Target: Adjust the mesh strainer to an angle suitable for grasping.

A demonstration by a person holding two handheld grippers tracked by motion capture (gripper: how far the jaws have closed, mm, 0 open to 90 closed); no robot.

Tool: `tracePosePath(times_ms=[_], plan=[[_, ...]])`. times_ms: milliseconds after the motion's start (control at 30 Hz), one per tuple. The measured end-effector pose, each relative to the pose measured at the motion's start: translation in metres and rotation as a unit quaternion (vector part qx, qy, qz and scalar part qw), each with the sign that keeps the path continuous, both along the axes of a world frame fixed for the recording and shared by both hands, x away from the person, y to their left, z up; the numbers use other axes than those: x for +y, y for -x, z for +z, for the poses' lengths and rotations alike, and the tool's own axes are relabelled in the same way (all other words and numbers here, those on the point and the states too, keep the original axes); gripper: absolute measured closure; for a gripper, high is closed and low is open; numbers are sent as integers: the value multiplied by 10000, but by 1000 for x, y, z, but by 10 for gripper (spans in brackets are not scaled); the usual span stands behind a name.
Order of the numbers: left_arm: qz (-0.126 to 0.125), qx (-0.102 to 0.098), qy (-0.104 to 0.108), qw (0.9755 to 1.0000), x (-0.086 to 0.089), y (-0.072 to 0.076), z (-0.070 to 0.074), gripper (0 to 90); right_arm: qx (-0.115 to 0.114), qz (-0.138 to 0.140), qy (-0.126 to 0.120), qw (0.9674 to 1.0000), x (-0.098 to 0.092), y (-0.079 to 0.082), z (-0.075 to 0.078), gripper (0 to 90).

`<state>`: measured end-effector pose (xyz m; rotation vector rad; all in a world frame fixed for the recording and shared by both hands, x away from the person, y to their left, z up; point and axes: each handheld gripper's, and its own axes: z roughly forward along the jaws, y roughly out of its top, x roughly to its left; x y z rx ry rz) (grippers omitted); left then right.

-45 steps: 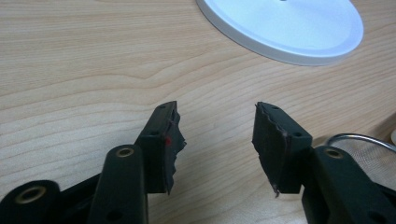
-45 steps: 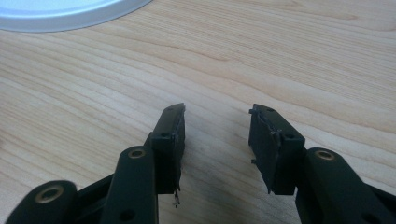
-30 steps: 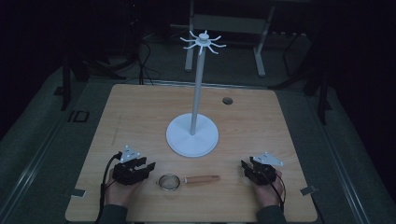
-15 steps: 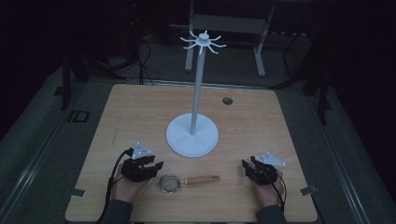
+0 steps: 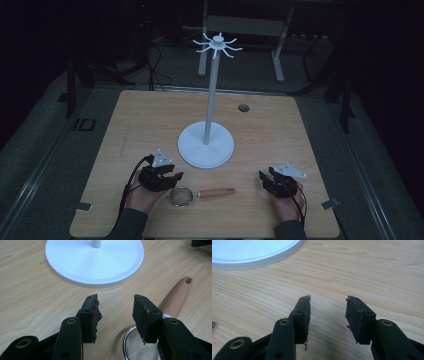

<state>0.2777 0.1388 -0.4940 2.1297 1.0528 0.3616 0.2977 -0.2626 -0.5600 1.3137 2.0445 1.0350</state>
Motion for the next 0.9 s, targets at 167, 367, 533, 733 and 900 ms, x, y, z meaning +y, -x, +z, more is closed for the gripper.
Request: tracePosePath(times_ms=[167,367,533,733,900], plan=[[-194,-11,-55,9998,-6,-2,6,563,-4,-6,-5,10000,0,0,0,542],[-436,22,-148,9989,-14,-6,10,565,-3,-15,-23,10000,0,0,0,540],[-578,92,-173,9981,-21,-8,11,563,-16,-18,11,10000,0,0,0,537],[-752,140,-265,9967,-28,-11,13,562,-16,-17,20,10000,1,0,0,535],[-906,167,-358,9951,-34,-13,16,562,-13,-8,25,10000,1,0,0,534]])
